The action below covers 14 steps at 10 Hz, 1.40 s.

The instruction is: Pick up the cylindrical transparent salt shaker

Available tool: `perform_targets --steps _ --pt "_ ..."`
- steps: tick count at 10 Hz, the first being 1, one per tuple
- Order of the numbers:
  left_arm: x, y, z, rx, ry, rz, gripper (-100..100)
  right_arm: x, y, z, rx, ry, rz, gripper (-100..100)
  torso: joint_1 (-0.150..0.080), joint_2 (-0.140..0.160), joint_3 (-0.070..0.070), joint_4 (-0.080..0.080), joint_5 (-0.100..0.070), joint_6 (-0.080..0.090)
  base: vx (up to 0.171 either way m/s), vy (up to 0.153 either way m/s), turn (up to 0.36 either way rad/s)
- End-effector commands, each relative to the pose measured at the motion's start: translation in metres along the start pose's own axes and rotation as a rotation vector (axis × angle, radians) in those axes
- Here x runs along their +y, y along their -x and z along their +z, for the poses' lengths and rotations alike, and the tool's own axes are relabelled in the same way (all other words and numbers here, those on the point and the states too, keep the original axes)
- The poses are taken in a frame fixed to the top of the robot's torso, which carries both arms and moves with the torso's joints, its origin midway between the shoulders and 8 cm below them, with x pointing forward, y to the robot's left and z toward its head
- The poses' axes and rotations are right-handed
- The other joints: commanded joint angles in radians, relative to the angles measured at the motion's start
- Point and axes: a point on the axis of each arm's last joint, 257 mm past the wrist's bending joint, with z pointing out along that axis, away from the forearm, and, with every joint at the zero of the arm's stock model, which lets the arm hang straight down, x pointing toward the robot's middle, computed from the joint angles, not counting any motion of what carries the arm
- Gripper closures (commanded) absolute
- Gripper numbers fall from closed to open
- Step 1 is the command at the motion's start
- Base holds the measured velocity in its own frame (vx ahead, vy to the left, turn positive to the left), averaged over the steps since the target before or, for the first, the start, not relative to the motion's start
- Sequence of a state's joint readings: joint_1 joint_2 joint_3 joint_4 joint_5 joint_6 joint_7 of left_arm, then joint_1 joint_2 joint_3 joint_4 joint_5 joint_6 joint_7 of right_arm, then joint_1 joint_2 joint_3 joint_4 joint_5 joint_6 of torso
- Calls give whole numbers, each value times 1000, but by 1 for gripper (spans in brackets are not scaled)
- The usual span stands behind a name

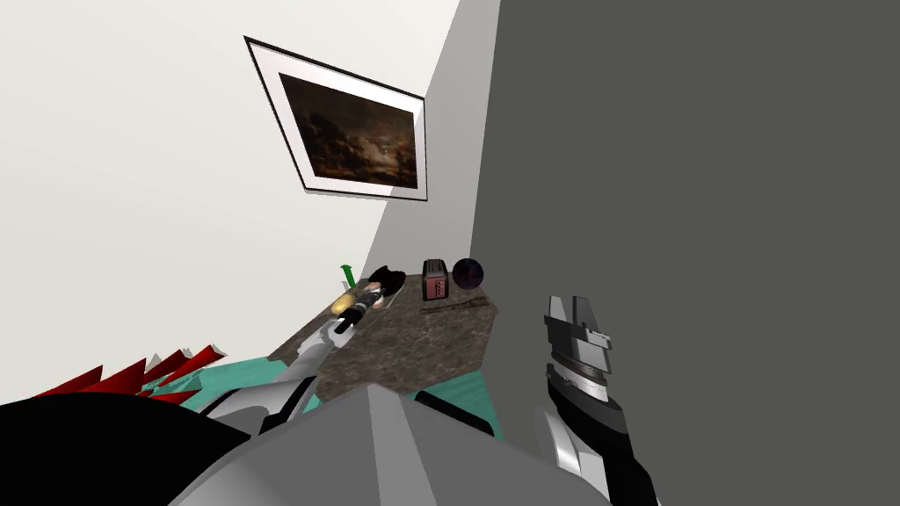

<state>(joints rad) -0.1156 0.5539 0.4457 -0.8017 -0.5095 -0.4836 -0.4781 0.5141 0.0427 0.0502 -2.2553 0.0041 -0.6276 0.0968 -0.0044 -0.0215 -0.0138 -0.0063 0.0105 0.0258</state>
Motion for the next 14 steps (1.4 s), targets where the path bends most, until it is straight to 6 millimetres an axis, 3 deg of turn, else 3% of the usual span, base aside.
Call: perform_targets --steps 1,2,5,6,8,9,11,12,13,14 --pt "5 -8 -6 5 47 -40 -100 0 0 0 0 0 0 0 0 0 0 0 0 0 -69 66 -349" --pt "6 5 -4 -20 52 -20 -100 0 0 0 0 0 0 0 1 1 0 0 0 2 -91 67 -197" --pt "19 0 -13 -14 115 -28 -100 0 0 0 0 0 0 0 -2 -3 -1 0 -1 1 -44 25 -77" --pt "23 11 -14 -32 121 -5 -100 0 0 0 0 0 0 0 0 -1 0 0 -1 2 -96 78 -211" --pt "28 11 -15 -26 129 25 -100 0 0 0 0 0 0 0 0 -1 0 0 -1 0 -34 19 -2" --pt "41 3 -28 -23 195 -16 -100 0 0 0 0 0 0 0 -2 -3 -1 0 -1 0 -74 42 -350" --pt "50 19 -30 -43 215 32 -100 0 0 0 0 0 0 0 3 1 1 0 0 0 -78 54 -88" --pt "62 9 -45 -41 281 -16 -100 0 0 0 0 0 0 0 1 0 0 0 0 -1 -103 35 -374" --pt "68 25 -46 -65 296 16 -100 0 0 0 0 0 0 0 1 2 1 0 0 1 -103 42 -181" --pt "77 28 -51 -63 314 38 -100 0 0 0 0 0 0 0 2 2 1 1 0 -1 -50 26 31"
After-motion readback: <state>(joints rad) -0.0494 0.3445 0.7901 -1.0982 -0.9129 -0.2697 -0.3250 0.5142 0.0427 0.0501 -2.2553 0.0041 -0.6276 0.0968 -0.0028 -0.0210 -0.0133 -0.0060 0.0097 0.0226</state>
